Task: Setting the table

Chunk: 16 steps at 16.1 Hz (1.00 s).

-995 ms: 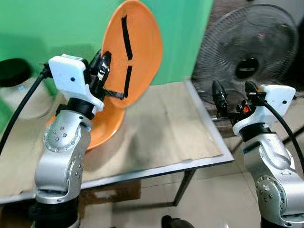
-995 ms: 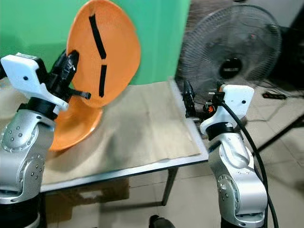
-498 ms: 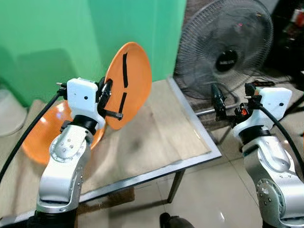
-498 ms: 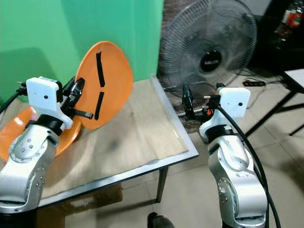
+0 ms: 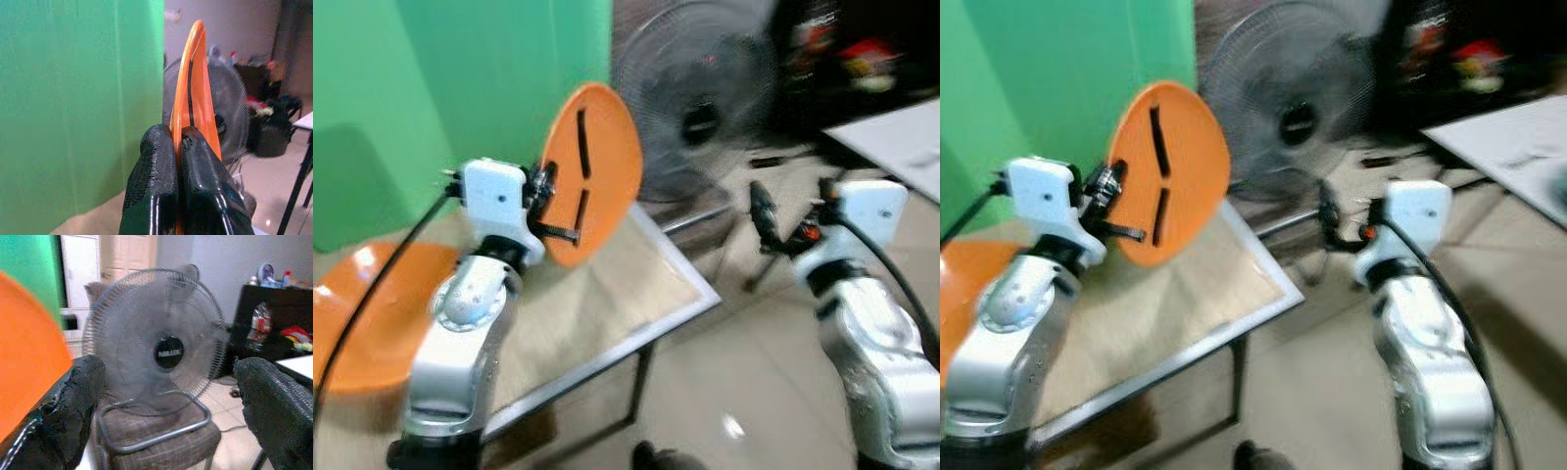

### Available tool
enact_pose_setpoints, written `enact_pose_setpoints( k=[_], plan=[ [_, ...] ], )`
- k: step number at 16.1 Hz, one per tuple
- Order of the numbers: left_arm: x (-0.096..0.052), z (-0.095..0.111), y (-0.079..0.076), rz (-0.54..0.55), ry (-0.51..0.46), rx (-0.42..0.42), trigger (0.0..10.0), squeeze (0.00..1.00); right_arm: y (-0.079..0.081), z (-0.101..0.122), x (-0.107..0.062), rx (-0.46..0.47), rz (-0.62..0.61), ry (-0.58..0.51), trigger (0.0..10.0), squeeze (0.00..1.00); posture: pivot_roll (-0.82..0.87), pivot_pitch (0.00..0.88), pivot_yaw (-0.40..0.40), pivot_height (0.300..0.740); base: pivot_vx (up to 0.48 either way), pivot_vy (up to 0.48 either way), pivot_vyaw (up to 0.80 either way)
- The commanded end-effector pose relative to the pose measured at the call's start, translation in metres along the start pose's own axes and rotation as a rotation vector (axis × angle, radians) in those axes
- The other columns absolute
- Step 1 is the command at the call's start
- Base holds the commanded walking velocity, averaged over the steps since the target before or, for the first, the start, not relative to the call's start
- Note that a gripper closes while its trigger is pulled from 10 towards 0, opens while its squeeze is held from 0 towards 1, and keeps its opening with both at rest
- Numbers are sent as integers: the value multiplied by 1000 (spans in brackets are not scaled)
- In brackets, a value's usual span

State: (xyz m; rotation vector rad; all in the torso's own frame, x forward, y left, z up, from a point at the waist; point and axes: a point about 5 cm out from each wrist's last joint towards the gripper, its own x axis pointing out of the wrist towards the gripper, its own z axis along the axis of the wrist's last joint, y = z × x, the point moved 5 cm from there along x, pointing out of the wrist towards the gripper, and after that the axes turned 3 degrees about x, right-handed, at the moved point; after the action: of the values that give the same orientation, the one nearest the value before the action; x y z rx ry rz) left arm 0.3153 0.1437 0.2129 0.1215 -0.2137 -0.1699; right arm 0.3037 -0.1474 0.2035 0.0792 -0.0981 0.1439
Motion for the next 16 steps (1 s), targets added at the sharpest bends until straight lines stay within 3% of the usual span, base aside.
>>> enact_pose_setpoints(
  k=[1, 4, 9, 12, 16],
  plan=[
    [1, 12, 0, 5, -45, 5, 10000, 0, -6, -1, 0, -12, -16, 13, 10000, 0, 122, 0, -17, 740, 0, 0, -800],
    [5, 8, 1, 14, -40, 10, 10000, 0, -4, -4, -3, -8, -24, 29, 10000, 0, 98, 0, 0, 740, 0, 0, -800],
    [7, 3, -1, 9, -22, 13, 10000, 0, -13, -16, -7, -4, -82, 79, 10000, 0, 72, 0, 21, 740, 0, -371, -791],
    [13, -3, -7, -14, -9, 13, 10000, 0, -25, -21, -12, -27, -128, 98, 10000, 0, 73, 0, 28, 740, 0, -410, -140],
    [15, -4, -8, -28, -10, 14, 10000, 0, -21, -23, -15, -26, -122, 99, 10000, 0, 60, 0, 37, 740, 0, -411, 0]
  ],
)
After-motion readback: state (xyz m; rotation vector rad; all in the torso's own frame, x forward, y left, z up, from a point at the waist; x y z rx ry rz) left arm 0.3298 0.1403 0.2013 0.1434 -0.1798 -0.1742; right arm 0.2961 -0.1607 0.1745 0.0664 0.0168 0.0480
